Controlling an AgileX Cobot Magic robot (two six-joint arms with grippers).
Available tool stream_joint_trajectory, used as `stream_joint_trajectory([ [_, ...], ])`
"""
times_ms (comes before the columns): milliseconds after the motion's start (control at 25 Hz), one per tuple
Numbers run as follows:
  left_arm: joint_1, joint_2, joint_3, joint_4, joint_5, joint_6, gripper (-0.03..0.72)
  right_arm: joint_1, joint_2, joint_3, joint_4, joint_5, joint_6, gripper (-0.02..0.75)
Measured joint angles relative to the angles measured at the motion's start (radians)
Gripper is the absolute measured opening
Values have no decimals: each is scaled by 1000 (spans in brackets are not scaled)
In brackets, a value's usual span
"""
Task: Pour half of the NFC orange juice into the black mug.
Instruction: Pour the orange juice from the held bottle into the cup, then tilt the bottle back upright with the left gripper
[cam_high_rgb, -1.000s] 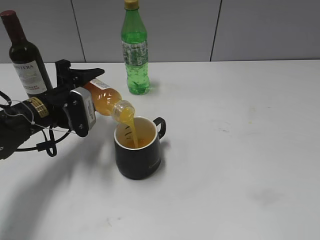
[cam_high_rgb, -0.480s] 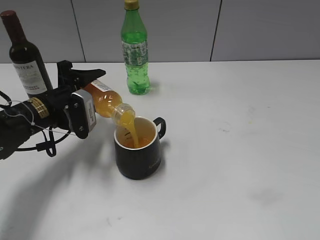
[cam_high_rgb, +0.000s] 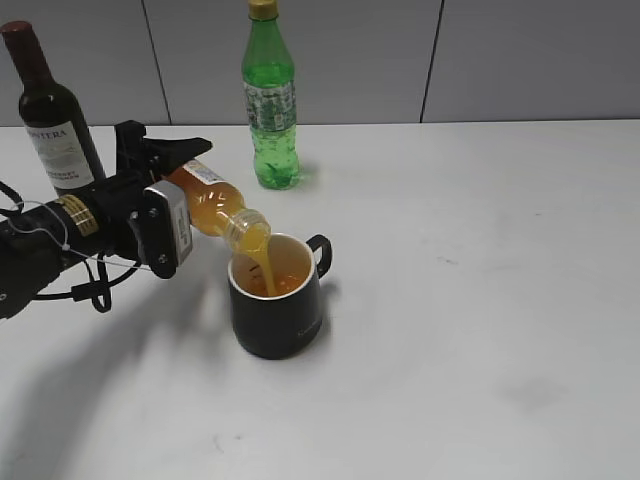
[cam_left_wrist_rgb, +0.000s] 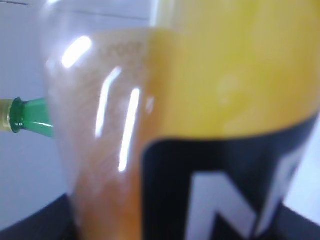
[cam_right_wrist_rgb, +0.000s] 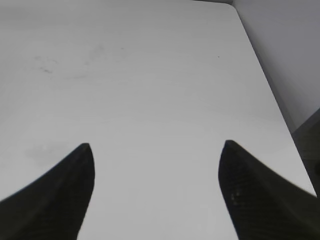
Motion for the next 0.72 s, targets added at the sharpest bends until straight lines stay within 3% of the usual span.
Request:
stream_joint_trajectory([
  [720,0,0,0,13,0,26,473,0,0,0,0,0,0,588],
])
